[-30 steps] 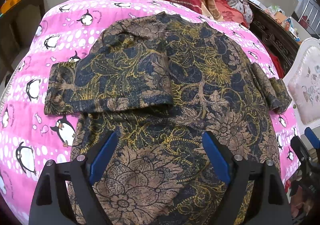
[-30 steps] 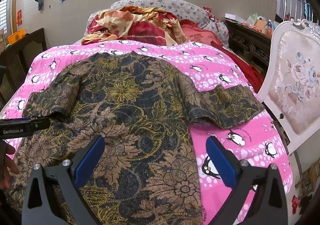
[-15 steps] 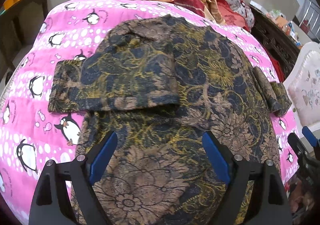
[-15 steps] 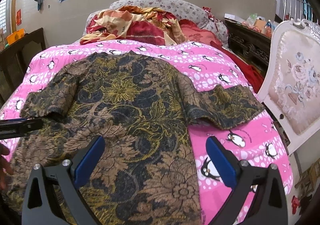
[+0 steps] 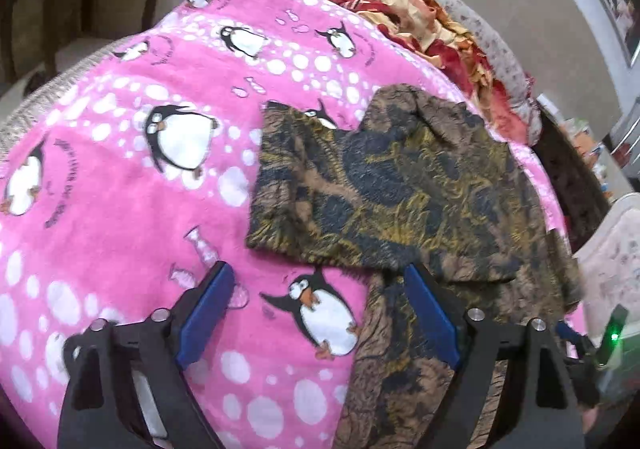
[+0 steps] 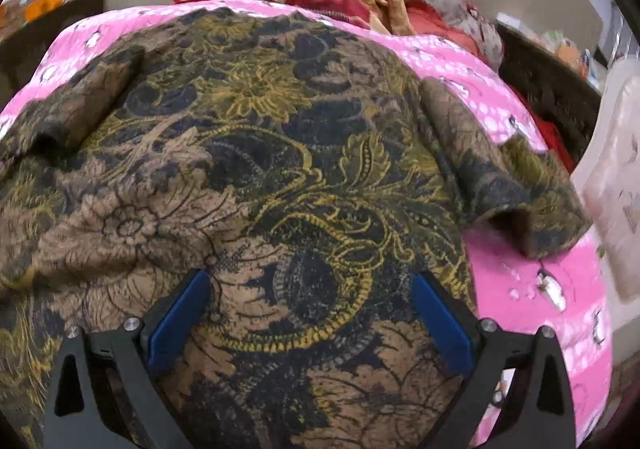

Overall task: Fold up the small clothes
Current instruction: 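Grasp the sleeve nearest the left tool and lift it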

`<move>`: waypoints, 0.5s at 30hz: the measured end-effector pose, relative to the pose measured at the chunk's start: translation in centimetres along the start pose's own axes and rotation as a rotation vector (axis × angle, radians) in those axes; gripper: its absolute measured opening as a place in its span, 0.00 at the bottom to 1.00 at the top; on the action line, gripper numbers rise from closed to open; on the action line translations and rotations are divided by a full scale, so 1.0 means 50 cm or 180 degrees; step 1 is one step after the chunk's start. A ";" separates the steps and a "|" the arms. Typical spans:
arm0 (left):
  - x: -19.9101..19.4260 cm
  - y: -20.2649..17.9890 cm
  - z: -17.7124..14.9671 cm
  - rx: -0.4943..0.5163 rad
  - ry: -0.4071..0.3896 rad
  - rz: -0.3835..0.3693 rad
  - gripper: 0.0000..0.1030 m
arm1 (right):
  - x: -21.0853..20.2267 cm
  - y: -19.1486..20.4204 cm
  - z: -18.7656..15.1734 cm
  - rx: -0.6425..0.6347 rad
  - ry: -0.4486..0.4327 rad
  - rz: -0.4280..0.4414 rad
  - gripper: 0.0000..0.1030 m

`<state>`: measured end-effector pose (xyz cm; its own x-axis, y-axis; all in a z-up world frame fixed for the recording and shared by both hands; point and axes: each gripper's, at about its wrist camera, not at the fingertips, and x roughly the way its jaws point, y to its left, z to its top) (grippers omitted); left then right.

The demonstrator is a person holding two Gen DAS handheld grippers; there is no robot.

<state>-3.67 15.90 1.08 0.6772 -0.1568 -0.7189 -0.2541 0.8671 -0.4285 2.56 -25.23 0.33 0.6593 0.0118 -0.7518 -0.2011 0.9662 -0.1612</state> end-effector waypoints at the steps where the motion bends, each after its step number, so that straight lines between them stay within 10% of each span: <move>1: 0.006 0.001 0.003 0.0000 -0.0009 -0.0039 0.70 | 0.002 0.002 0.001 -0.0001 0.0004 -0.0011 1.00; 11: 0.056 0.009 0.069 -0.0243 -0.0134 -0.0420 0.82 | 0.006 0.000 -0.001 0.0018 0.0006 0.0011 1.00; 15: 0.053 0.037 0.078 -0.0656 -0.0105 -0.0710 0.64 | 0.006 0.001 -0.003 0.0025 0.0001 0.0013 1.00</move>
<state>0.37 18.91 0.51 0.7532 -0.3142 -0.5779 -0.2291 0.6983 -0.6782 2.63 -25.20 0.00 0.6584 0.0158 -0.7525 -0.1982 0.9681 -0.1531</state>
